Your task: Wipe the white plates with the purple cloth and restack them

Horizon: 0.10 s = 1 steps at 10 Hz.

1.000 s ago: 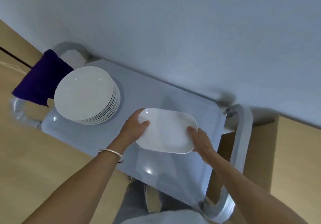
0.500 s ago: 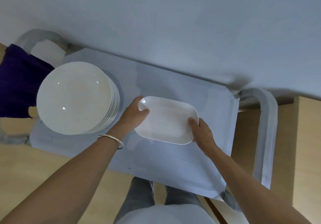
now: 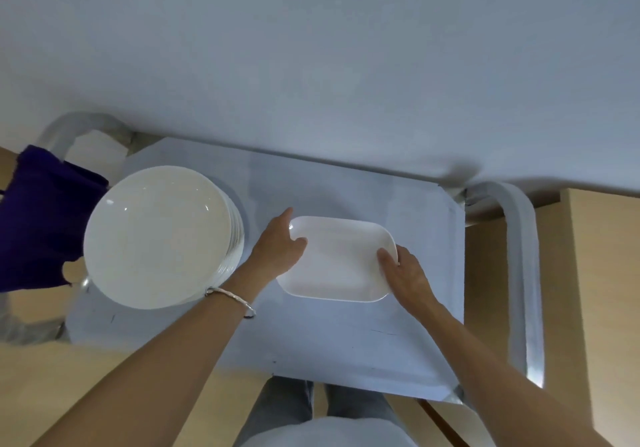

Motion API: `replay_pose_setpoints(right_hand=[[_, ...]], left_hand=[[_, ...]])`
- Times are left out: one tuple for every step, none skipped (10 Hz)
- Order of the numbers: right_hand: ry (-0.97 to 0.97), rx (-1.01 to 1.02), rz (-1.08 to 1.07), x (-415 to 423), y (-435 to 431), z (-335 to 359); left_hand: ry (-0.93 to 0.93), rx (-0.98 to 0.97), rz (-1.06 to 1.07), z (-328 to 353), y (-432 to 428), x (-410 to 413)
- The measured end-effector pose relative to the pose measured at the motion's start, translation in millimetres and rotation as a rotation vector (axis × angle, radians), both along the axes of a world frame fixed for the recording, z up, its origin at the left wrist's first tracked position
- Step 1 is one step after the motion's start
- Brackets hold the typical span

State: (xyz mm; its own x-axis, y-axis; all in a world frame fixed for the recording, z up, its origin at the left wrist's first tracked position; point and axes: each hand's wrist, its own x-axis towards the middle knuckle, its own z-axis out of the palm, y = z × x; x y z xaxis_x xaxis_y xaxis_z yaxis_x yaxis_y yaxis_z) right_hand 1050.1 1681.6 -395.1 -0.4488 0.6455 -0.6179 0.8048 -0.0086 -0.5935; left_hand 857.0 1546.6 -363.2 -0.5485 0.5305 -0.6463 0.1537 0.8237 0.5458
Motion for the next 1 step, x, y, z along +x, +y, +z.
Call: replay_pose_setpoints(right_hand=[[-0.042, 0.027, 0.013, -10.6, 11.2, 20.1]], left_hand=[[0.055, 0.066, -0.008, 29.1, 10.3, -10.3]])
